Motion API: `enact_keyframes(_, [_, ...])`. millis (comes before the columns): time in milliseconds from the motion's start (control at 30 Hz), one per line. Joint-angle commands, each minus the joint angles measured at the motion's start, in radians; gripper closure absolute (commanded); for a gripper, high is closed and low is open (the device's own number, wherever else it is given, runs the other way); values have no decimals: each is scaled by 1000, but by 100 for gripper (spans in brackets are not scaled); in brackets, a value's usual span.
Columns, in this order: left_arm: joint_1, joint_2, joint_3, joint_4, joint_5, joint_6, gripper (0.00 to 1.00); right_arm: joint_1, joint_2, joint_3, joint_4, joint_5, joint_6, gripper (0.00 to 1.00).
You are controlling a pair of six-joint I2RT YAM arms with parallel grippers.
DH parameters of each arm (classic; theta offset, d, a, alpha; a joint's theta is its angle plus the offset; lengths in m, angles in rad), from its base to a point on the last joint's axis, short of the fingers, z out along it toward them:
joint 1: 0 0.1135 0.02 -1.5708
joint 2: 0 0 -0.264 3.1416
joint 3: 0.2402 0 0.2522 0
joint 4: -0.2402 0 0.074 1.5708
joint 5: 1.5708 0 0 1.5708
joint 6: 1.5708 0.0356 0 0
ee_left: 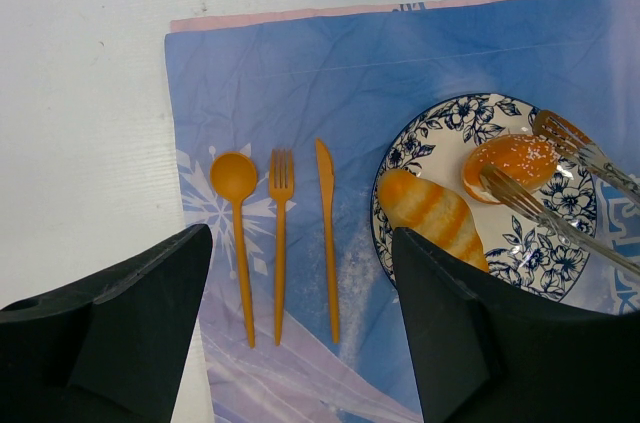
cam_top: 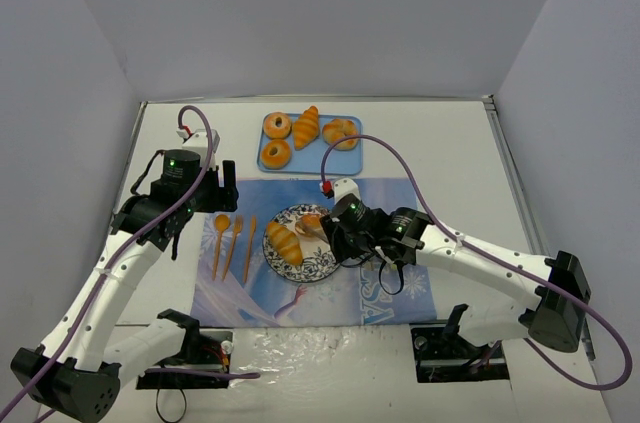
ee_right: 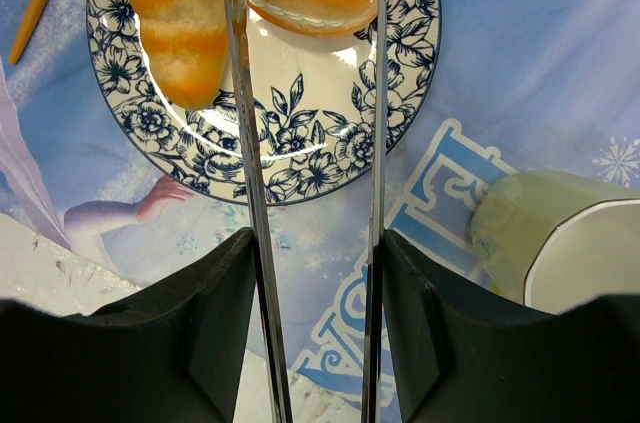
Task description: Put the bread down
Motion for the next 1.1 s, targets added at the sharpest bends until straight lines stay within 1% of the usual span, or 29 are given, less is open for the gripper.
enact_keyframes(0, [-7,-2,26,39,-3,-8,31,10,-47,58,7,38,7,53])
enact_keyframes(267, [-7,-2,26,38,-4,-8,31,13,-33,55,9,37,5,53])
enact_keyframes(400, [-7,-2,26,39,-4,-8,31,13,-34,59,9,37,4,49])
enact_keyframes(600, [-7,-4,26,39,-4,-8,31,17,-29,53,9,26,2,48])
enact_keyframes(1000, [-7,-1,26,39,-4,-8,31,16,-29,91,9,87,-4,45])
enact_keyframes(1067, [-5,-2,26,39,-4,-8,31,-4,-19,104,9,100,-10,45])
